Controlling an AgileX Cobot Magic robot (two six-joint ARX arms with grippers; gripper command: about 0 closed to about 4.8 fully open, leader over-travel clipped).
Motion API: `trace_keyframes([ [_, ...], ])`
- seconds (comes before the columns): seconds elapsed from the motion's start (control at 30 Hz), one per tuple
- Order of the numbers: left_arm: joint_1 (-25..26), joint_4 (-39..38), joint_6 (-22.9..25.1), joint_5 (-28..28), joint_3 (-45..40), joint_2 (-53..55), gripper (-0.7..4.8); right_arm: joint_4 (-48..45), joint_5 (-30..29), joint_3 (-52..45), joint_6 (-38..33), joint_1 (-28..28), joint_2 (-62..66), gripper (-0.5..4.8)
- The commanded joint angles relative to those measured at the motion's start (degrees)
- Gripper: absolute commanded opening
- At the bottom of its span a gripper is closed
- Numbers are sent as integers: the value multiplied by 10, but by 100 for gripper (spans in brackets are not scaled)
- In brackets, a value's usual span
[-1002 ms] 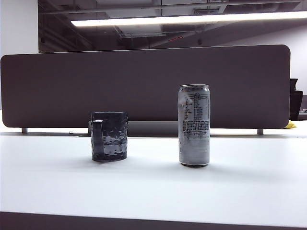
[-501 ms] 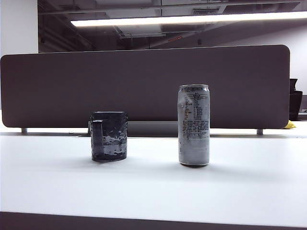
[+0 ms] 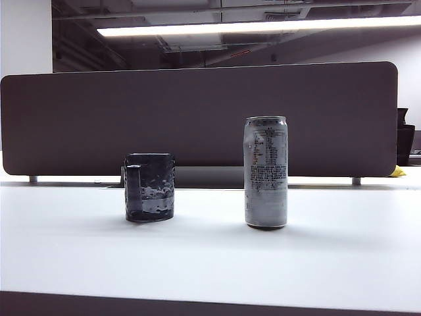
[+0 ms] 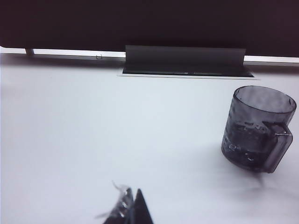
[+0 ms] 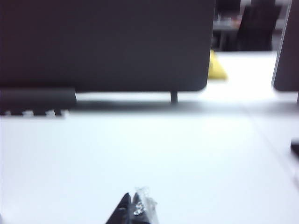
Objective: Pick up the metal can, pour some water into the cup, then place the can back on the table.
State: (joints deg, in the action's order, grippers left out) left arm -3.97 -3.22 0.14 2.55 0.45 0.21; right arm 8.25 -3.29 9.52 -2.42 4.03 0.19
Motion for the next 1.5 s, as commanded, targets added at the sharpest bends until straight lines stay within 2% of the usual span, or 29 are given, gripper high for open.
trace_keyframes([
  [0.03,1,6,-2,1,0,0,-5,-29,-13,-33,-35,0,-1,1],
  [0.3,1,6,-2,1,0,0,-5,-84,-13,-92,-42,-13,-1,1],
  [0.57,1,6,-2,1,0,0,-5,-85,9,-92,-29,-17,-1,1],
  [1.5,1,6,-2,1,0,0,-5,-85,10,-92,-21,-31,-1,1],
])
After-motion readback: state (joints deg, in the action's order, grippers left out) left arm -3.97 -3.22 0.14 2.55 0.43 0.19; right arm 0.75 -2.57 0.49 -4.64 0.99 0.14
